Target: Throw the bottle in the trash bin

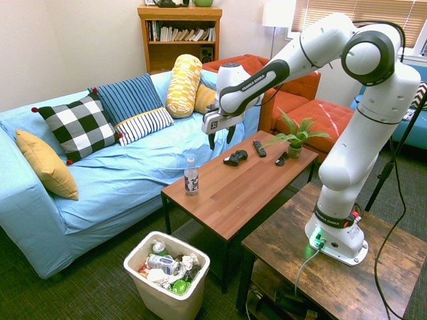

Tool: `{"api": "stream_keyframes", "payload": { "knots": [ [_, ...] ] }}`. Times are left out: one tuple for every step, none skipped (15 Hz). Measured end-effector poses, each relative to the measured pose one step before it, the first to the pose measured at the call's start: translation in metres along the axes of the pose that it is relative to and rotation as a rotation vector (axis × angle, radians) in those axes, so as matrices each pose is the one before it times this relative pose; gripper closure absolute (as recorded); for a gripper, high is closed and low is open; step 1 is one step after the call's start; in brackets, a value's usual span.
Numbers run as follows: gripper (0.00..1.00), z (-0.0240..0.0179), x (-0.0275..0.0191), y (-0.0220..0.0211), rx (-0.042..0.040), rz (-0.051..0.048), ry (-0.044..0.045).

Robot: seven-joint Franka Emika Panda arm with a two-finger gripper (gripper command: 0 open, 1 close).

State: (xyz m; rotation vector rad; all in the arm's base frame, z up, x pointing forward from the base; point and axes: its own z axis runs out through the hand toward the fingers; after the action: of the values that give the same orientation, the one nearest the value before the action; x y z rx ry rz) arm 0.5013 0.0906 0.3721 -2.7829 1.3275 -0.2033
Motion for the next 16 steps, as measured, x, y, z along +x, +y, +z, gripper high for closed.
{"api": "stream_keyframes", "payload": {
  "knots": [
    [0.00, 0.00700, 0.00025, -0.01500, -0.00502, 0.00756, 0.00440],
    [0.00, 0.00871, -0.00022, -0.01574, -0.00629, 0.00940, 0.00366],
    [0.00, 0.00834, -0.00035, -0.01416, -0.00562, 0.00631, 0.00448],
    [0.00, 0.00863, -0.00092, -0.01328, -0.00414, 0.00709, 0.00215],
    [0.00, 0.00876, -0.00104, -0.01194, -0.00446, 0.00355, 0.00097],
    [0.00, 0.01055, -0.00035, -0.00997, -0.00945, 0.00517, 0.00590],
    [0.00, 0.01158, 0.00052, -0.00790, -0.01283, 0.00577, 0.00740],
    [0.00, 0.01430, 0.00081, -0.00684, -0.01564, 0.00807, 0.00311],
    [0.00, 0.01317, 0.00091, -0.00610, -0.01289, 0.00683, -0.00163],
    [0.00, 0.01087, 0.00075, -0.00528, -0.00987, 0.00126, -0.00153],
    [0.00, 0.00848, 0.00078, -0.00452, -0.00698, 0.00222, -0.00283],
    [0.00, 0.00531, 0.00033, -0.00390, -0.00331, 0.00178, -0.00231],
    [0.00, 0.00167, 0.00020, -0.00318, -0.00159, 0.00194, -0.00120],
    [1.00, -0.00001, 0.00010, -0.00232, -0.00095, 0.00225, -0.00142],
    [1.00, 0.00006, 0.00042, -0.00116, 0.00168, 0.00686, -0.00473],
    [1.00, 0.00041, 0.00064, -0.00064, 0.00014, 0.00602, -0.00471]
  ]
}}
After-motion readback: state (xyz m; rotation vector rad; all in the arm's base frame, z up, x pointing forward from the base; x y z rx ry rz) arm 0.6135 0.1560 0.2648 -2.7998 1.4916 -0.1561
